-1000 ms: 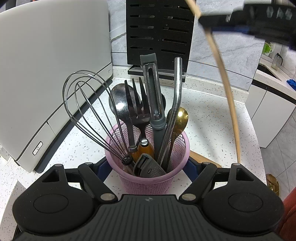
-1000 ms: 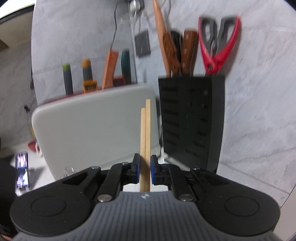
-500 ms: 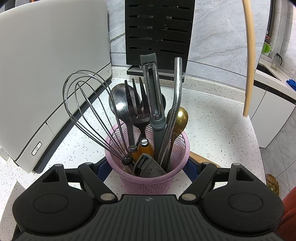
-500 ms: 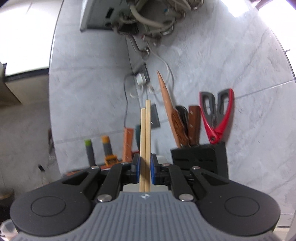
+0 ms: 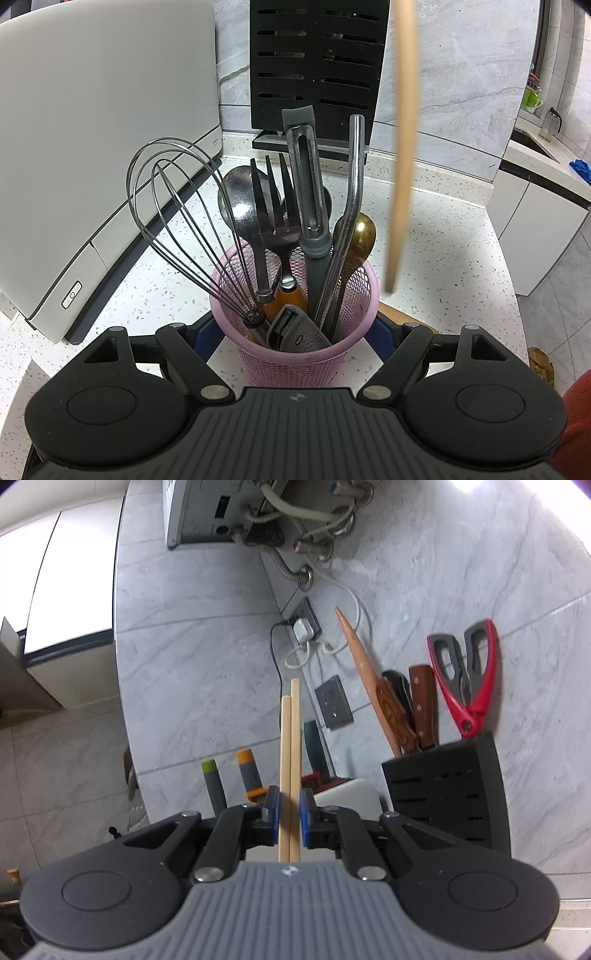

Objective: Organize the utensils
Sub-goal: 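Carry the chopsticks over the pink cup and lower them in, then open the right gripper to release the chopsticks in the cup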

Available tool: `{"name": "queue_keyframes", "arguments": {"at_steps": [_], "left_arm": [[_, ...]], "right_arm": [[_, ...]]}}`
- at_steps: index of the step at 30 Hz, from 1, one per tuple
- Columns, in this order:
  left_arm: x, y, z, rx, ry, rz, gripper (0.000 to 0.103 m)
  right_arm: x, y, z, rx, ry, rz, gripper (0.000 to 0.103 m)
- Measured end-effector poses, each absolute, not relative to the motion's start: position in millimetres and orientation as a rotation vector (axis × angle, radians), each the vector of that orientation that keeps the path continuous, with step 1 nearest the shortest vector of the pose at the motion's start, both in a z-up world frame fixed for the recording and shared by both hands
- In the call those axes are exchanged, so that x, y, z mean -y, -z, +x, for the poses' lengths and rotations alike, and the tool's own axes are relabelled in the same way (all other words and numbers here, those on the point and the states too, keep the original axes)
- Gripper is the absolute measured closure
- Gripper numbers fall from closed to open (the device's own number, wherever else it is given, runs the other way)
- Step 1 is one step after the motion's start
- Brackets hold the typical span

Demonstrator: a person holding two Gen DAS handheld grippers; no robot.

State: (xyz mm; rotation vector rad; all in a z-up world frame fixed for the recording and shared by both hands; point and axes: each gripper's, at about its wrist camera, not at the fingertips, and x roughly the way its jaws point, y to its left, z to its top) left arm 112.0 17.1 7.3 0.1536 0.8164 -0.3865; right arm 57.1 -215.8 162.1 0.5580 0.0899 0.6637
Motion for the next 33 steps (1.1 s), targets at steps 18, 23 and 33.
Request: {"name": "queue_keyframes", "arguments": {"at_steps": [18,23,33], "left_arm": [[-17.1,-7.0,111.6,-0.816,0.386,0.151,0.011],[-18.3,-6.6,111.5,-0.818,0.391,0.148,0.011],[-20.4,-6.1,112.4,-0.819,0.395,0.141,0.011]], "right_arm": [[166.4,-109.7,57.4,-0.047,-0.608,0.358,0.095],[163.1,-99.6,58.3,-0.065,-0.631,0.342,0.095],[197.5,-103.2,43.4,-0.054,-0.695,0.365,0.095]]}}
